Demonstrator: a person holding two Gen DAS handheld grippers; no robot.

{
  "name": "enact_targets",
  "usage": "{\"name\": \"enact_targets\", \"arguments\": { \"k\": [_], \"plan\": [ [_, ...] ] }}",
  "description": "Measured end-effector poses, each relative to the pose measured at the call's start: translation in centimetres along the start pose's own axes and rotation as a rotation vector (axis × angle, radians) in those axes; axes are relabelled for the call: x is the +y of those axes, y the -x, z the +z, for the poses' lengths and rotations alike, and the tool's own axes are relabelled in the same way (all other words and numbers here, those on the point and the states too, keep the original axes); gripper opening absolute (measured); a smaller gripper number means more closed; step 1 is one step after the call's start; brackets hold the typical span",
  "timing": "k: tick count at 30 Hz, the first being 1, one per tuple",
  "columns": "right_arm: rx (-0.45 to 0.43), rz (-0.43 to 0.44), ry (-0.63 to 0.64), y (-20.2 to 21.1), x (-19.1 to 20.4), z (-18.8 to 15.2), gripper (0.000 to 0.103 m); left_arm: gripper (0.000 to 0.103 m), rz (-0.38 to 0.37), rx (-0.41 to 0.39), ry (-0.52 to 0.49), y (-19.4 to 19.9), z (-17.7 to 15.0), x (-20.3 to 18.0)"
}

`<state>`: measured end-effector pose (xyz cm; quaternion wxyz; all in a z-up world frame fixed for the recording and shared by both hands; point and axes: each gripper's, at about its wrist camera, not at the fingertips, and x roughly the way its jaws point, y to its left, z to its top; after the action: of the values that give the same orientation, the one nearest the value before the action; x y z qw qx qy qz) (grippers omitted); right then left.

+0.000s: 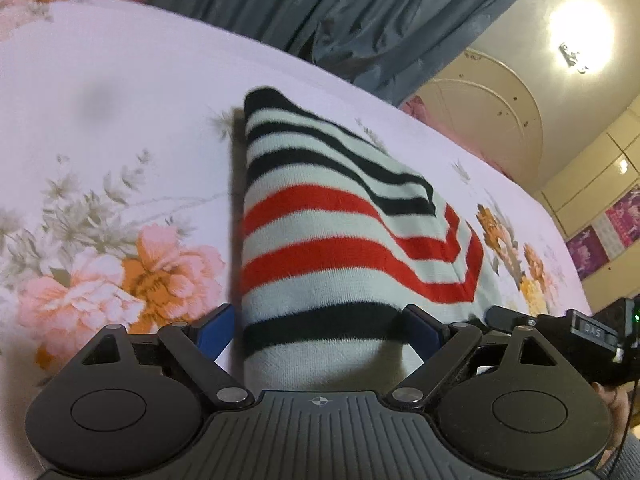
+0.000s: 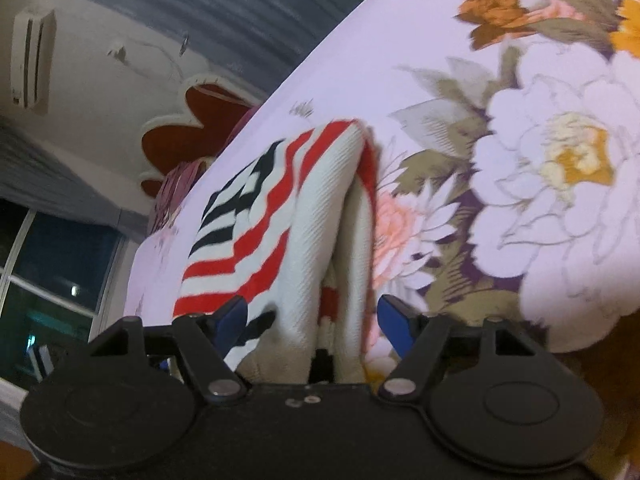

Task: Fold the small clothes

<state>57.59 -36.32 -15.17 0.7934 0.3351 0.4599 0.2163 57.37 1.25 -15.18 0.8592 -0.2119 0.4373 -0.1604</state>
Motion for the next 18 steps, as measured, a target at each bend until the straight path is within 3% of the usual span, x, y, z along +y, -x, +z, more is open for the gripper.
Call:
{"name": "enact_targets", "arguments": {
  "k": [4, 7, 9, 12, 16, 18],
  "plan": [
    [0.016, -0.005, 0.023, -0.9, 0.7, 0.3, 0.067, 0.088, -0.011, 0.021, -0.008, -0.8, 0.1, -0.1],
    [0.004, -0.028, 0.032, -0.2, 0.7, 0.5, 0.052, 0.088, -0.001, 0.031, -0.022, -0.8, 0.3, -0.2],
    [0.009, -0.016, -0.002, 0.0, -0.4, 0.6, 0.05, 0.088, 0.013, 0.034, -0.039, -1.0, 0.4, -0.5],
    [0.022, -0.036, 0.031, -0.7, 0.1, 0.8, 0.052, 0.088, 0.051, 0.032, -0.069, -1.3, 0.5, -1.2],
    [0.045, -0.126, 0.133, -1.7, 2.4, 0.9, 0.055, 0.088, 0.095, 0.032, -0.095, -1.7, 0.7, -2.3],
    [0.053, -0.164, 0.174, -2.0, 3.2, 0.9, 0.052, 0.087, 0.098, 0.034, -0.099, -1.8, 0.8, -2.4]
  ]
}}
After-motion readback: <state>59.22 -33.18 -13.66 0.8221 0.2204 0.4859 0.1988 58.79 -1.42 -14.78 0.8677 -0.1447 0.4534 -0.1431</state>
